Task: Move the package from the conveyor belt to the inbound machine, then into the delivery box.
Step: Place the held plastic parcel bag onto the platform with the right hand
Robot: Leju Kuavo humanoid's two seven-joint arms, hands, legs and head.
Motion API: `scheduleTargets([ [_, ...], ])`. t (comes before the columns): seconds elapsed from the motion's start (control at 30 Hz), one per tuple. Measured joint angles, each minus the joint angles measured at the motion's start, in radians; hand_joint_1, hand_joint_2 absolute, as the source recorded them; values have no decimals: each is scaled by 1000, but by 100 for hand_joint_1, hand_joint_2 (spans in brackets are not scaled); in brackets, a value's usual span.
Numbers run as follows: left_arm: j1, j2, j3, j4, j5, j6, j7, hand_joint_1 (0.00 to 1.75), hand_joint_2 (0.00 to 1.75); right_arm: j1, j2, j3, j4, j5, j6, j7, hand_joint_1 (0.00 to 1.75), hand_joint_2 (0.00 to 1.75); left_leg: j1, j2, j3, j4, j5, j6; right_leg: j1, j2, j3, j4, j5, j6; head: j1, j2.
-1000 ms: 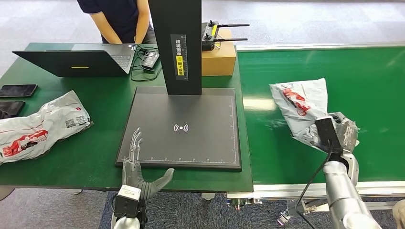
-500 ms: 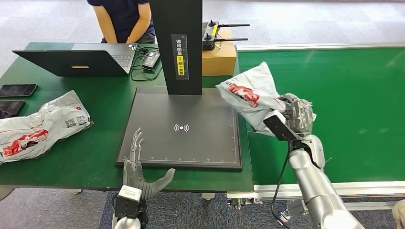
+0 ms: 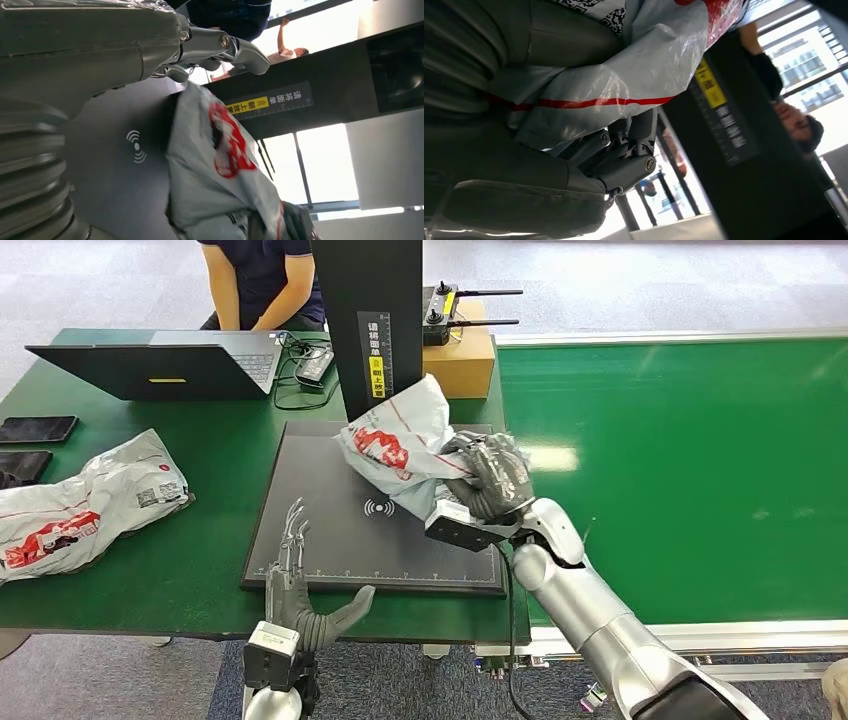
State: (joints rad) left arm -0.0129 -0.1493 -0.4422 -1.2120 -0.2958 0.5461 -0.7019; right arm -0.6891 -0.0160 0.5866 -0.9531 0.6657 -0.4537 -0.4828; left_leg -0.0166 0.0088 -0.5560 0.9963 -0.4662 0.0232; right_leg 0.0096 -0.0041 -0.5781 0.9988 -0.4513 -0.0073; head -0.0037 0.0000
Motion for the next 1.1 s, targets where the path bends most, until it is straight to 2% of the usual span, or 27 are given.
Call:
scheduleTargets([
  [0.23, -19, 7, -28, 9, 1, 14, 0, 0, 175, -54, 97, 151, 89, 5, 21, 9, 171, 175, 0, 0, -1, 0, 0, 0, 0, 0, 0, 0, 0, 0, 0, 0],
  [0.5, -12, 15, -29, 9, 2, 48, 0, 0, 175, -127, 161, 226, 275, 13, -1, 47, 172, 175, 0, -1, -1, 0, 0, 0, 0, -1, 0, 0, 0, 0, 0, 0],
  [0.53, -10, 16, -29, 9, 2, 53, 0, 0, 175, -136, 163, 233, 306, 31, -17, 74, 150, 175, 0, -1, -1, 0, 0, 0, -1, -1, 0, 0, 0, 0, 0, 0],
  [0.63, -5, 19, -29, 9, -2, 60, 0, 0, 175, -160, 166, 260, 397, 114, -87, 200, 23, 175, 0, -1, -1, 1, 0, 0, -1, -1, 0, 0, 0, 0, 0, 0],
  [0.67, -2, 19, -29, 9, -4, 61, 0, 0, 175, -167, 166, 270, 426, 138, -101, 244, 2, 175, 0, -1, -1, 1, 0, 0, -1, -1, 0, 0, 0, 0, 0, 0],
  [0.77, 4, 19, -28, 9, -11, 61, 0, 0, 175, -176, 161, 284, 497, 152, -88, 319, 0, 175, -1, -1, 0, 1, 0, 0, -1, -1, 0, 0, 0, 0, 0, 0],
  [0.83, 7, 19, -28, 9, -16, 59, 0, 0, 175, -177, 151, 281, 527, 123, -64, 316, 0, 175, -1, -1, 0, 1, 0, 0, -1, -1, 0, 0, 0, 0, 0, 0],
  [1.1, 8, 21, -27, 16, -18, 41, 0, 0, 175, -158, 93, 204, 558, -22, -41, 156, 0, 175, -1, -1, 0, 1, 0, 0, -1, -1, 0, 0, 0, 0, 0, 0],
])
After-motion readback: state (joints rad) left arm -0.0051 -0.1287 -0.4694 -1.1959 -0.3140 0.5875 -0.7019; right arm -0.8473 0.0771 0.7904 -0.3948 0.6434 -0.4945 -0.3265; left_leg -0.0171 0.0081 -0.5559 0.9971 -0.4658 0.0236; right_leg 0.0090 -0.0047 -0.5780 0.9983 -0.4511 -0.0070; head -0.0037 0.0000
